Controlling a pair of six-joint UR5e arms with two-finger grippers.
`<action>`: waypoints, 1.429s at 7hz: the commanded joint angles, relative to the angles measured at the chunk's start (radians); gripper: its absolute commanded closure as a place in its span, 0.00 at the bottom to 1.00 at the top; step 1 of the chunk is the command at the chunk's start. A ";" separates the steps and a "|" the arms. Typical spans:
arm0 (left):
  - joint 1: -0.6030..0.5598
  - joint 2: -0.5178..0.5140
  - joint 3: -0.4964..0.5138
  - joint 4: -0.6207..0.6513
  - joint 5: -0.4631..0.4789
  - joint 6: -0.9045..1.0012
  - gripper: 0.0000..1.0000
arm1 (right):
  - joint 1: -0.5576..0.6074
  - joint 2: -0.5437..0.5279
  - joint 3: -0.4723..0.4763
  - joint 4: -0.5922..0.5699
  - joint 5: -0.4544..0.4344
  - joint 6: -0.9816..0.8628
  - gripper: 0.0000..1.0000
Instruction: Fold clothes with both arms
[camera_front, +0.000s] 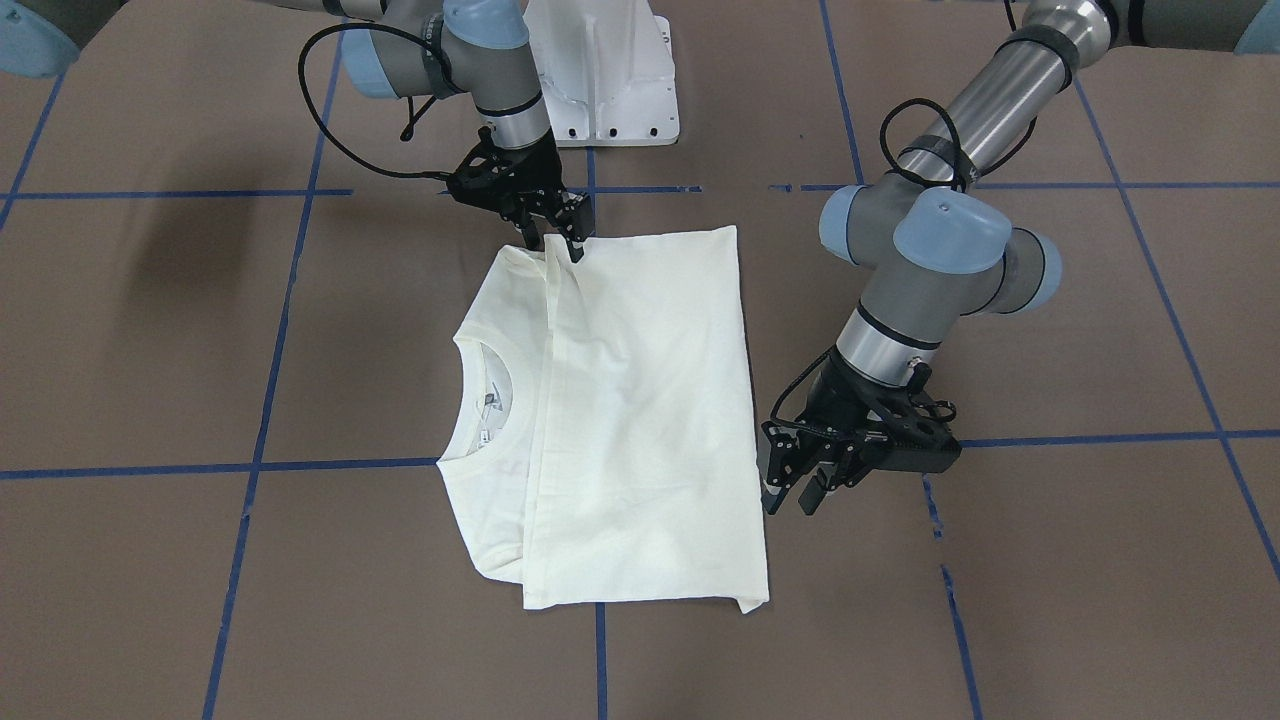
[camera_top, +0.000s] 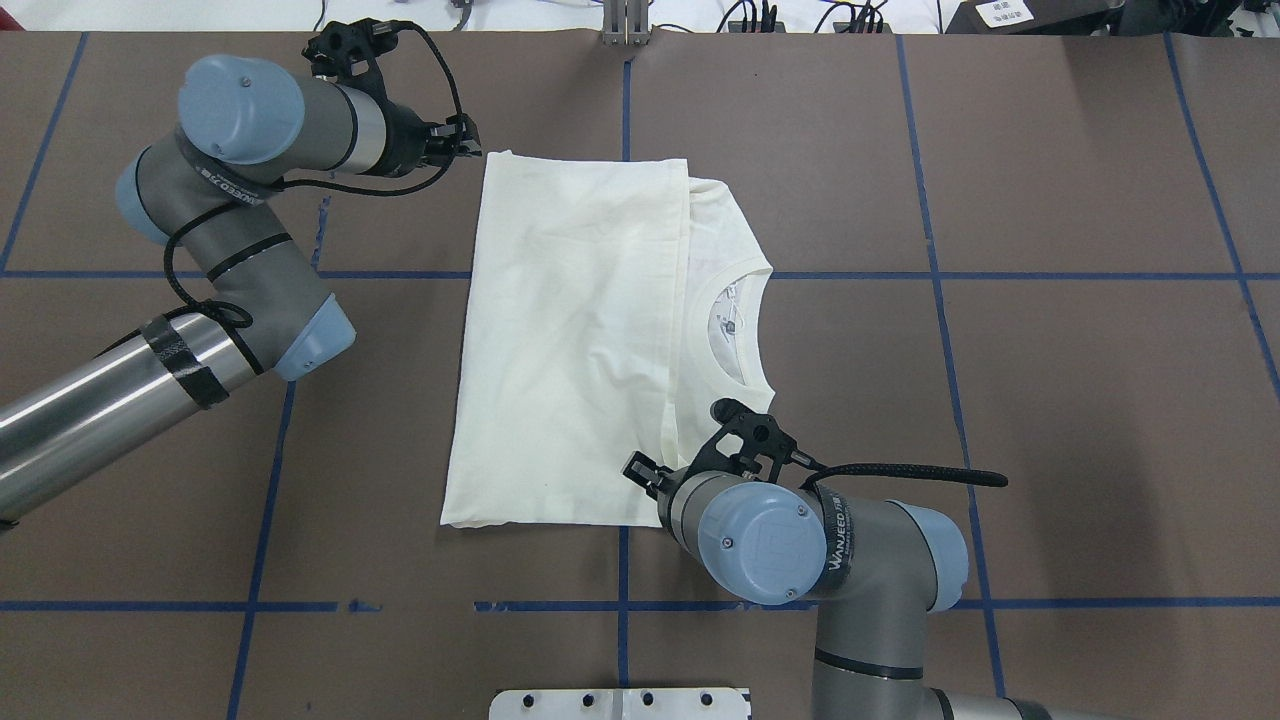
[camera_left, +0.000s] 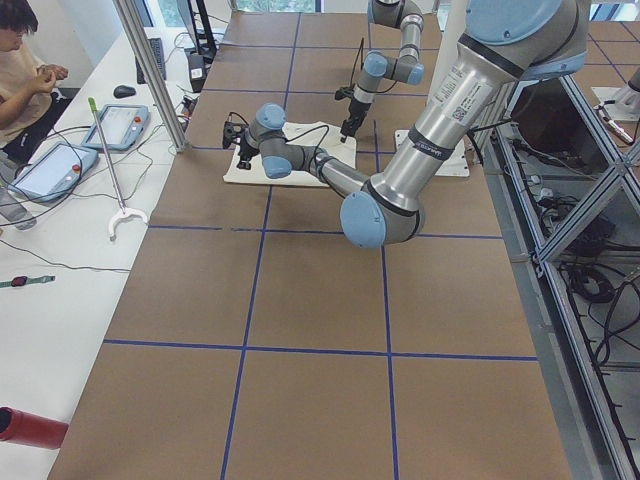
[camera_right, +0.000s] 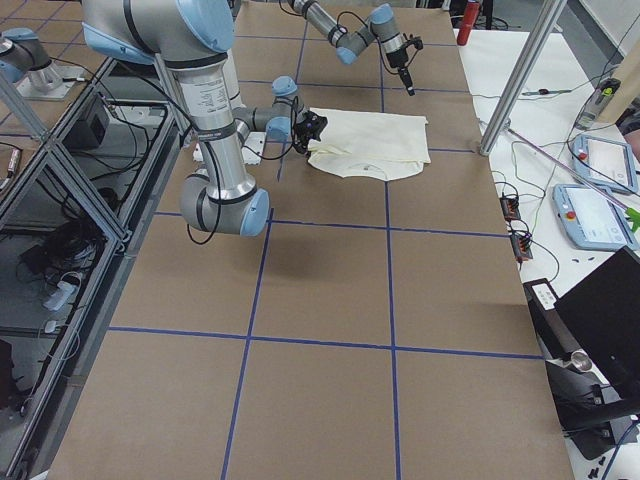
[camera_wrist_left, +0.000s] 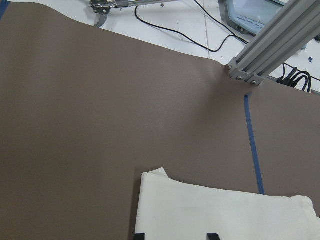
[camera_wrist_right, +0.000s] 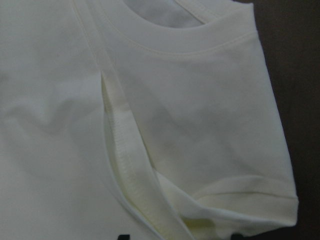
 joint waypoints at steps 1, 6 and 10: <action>0.000 -0.001 0.000 0.000 0.000 -0.001 0.49 | -0.001 -0.005 0.002 -0.008 -0.014 0.001 0.96; 0.002 -0.001 0.000 0.000 0.000 -0.004 0.49 | 0.030 0.006 0.161 -0.135 -0.022 -0.101 1.00; 0.005 -0.001 0.002 0.000 0.000 -0.004 0.49 | 0.070 -0.047 0.173 -0.141 -0.026 -0.161 1.00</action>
